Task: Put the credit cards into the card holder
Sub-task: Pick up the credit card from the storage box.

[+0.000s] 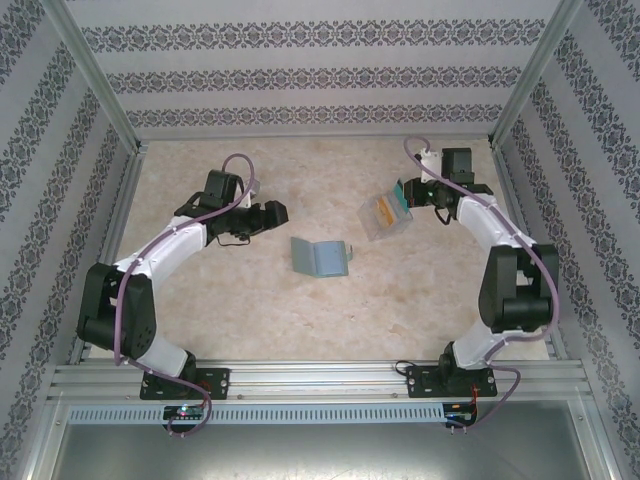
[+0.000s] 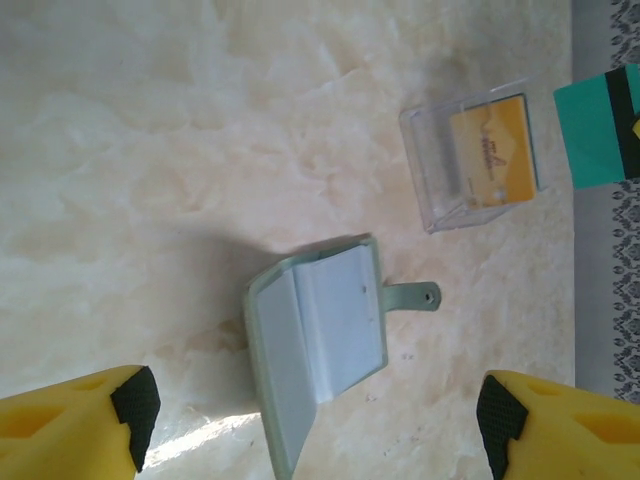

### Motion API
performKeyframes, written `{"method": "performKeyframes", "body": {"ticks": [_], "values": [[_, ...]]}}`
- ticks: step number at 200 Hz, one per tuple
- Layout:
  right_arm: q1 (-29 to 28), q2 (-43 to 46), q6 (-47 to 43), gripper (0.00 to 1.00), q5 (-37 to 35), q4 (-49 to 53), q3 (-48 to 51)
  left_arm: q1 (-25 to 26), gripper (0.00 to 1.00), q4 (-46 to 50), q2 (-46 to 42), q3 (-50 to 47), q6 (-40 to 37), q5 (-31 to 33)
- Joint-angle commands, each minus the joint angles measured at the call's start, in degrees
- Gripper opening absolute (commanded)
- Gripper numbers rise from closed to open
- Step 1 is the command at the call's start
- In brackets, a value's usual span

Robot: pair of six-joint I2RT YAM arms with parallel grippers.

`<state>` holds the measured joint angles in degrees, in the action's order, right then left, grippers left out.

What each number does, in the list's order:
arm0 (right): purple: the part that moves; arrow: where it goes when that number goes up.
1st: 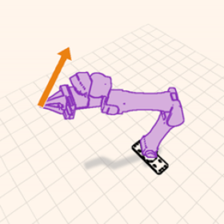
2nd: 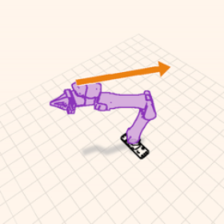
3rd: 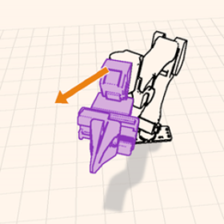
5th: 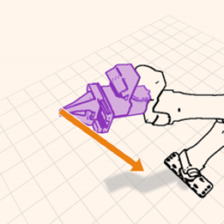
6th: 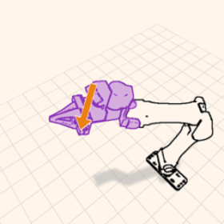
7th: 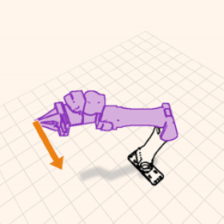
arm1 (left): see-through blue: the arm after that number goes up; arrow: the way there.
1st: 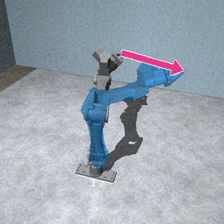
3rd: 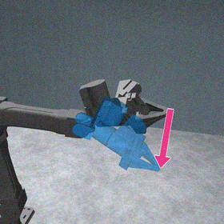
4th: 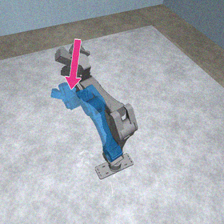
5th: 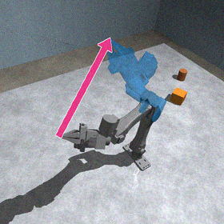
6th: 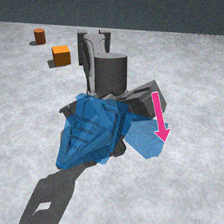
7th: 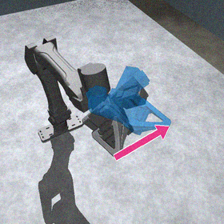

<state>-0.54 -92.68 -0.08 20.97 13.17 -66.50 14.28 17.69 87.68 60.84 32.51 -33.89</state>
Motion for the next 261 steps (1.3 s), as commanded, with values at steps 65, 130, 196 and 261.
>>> {"method": "performKeyframes", "body": {"ticks": [65,130,196,261], "values": [[-17.3,16.7,-3.6,0.00,-8.1,-5.9,11.6,0.6,0.84,-9.6,2.9,4.0,19.4,-12.1],[-36.9,15.4,-19.9,0.00,-26.1,-11.7,14.2,2.9,0.82,-3.2,9.2,11.8,25.0,-9.9],[-44.1,8.5,-22.1,0.00,-33.0,-14.0,11.6,6.0,0.57,2.9,13.0,15.4,27.3,-8.9],[-46.6,5.6,-20.2,0.00,-35.9,-16.7,9.4,8.4,0.50,9.1,15.7,18.0,28.6,-8.4]]}}
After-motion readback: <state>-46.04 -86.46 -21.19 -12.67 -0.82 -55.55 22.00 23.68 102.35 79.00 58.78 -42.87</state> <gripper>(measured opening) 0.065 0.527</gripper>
